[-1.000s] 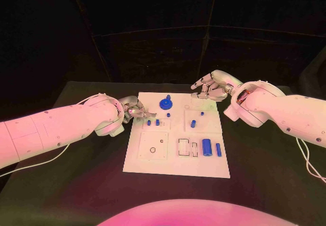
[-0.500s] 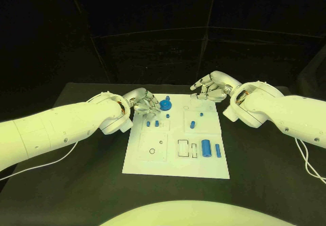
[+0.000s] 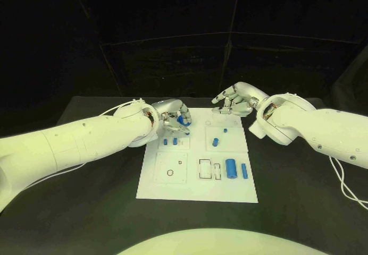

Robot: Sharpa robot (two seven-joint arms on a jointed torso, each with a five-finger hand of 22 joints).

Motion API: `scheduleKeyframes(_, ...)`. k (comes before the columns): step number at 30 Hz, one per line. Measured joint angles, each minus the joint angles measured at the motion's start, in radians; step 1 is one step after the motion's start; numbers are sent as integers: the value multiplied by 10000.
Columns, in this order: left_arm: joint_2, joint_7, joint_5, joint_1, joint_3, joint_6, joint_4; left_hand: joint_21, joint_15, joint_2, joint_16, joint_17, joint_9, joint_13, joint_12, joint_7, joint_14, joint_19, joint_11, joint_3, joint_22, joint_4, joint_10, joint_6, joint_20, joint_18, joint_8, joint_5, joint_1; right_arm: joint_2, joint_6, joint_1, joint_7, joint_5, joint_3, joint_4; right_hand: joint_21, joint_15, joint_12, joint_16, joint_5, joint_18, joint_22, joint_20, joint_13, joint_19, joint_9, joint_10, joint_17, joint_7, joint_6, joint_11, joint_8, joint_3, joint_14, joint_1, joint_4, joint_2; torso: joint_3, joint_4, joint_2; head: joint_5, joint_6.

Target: Assemble the parts on the task board

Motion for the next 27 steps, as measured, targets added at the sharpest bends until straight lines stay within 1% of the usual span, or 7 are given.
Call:
scheduleKeyframes(3, 195, -37, -444, 4, 0, 147, -209, 615, -22, 23, 469, 352, -107, -168, -49, -28, 260, 380, 0, -93, 642, -15, 0, 135, -23, -1, -114, 0, 102, 16, -2, 0, 1, 0, 0, 0, 0, 0, 0, 0, 0, 0, 0, 0, 0, 0, 0, 0, 0, 0, 0, 0, 0, 0, 0, 0, 0, 0, -1, 2, -1, -3, 8)
scheduleKeyframes(5, 317, -81, -728, 4, 0, 267, -351, 988, -40, 49, 739, 558, -167, -263, -75, -40, 390, 598, 0, -152, 1041, -14, 0, 231, -36, -177, -165, 0, 123, 25, -2, 0, 3, 0, 0, 0, 0, 0, 0, 0, 0, 0, 0, 0, 1, 0, 0, 0, 0, 0, 0, 0, 0, 0, 0, 0, 0, 0, -3, 2, -1, -4, 14)
scheduleKeyframes(9, 513, -162, -1108, 4, 4, 500, -556, 1565, -77, 108, 1126, 858, -265, -426, -143, -86, 567, 892, -57, -200, 1660, -42, 57, 408, -75, -179, -244, 0, 182, 35, -3, 0, 5, 0, 0, -1, 0, 0, 0, 0, 0, 1, 1, 0, 0, 0, 0, 0, 0, 0, 0, 0, 0, 0, 0, 0, 0, 0, -7, 8, -2, -4, 20)
scheduleKeyframes(10, 557, -179, -1176, 4, 4, 555, -601, 1660, -72, 108, 1192, 908, -282, -464, -143, -118, 600, 911, -57, -201, 1770, -42, 57, 439, -64, -323, -277, 0, 182, 39, -3, 0, 5, 0, 0, -1, 0, 0, 0, 0, 0, 0, 1, 0, 1, 0, 0, 0, 0, 0, 0, 0, 0, 0, 0, 0, 0, 0, -7, 9, -3, -4, 20)
scheduleKeyframes(17, 812, -284, -1544, 5, 5, 882, -899, 2045, -72, 247, 1436, 1086, -375, -658, -221, -132, 705, 1090, -85, -200, 2199, -42, 173, 637, -97, -322, -357, 0, 321, 63, -4, 0, 8, 0, 0, -2, 0, 0, 0, 0, 0, 0, 1, 0, 1, 0, 0, 0, 0, 0, 0, 0, 0, 0, 0, 0, 0, 0, -12, 18, -7, -8, 19)
scheduleKeyframes(25, 962, -380, -1799, 4, 6, 1173, -1136, 2326, -139, 410, 1558, 1136, -458, -879, -339, -169, 780, 1176, -110, -11, 2508, -165, 470, 920, -113, -321, -445, 0, 483, 74, -4, 0, 11, 0, 1, -4, 0, 0, 0, 0, 0, 1, 2, 0, -7, 0, 0, 0, 0, 0, 0, 0, 0, 0, 0, 0, 0, 0, -13, 21, -11, -17, 5)
scheduleKeyframes(27, 997, -395, -1835, 4, 6, 1233, -1165, 2403, -107, 417, 1583, 1137, -486, -947, -417, -168, 812, 1256, -118, 54, 2598, -181, 553, 959, -134, -321, -475, 0, 491, 78, -3, 0, 12, 0, 1, -4, 0, 0, 0, 0, 0, 0, 2, 0, -7, 0, 0, 0, 0, 0, 0, 0, 0, 0, 0, 0, 0, 0, -13, 21, -11, -19, -1)
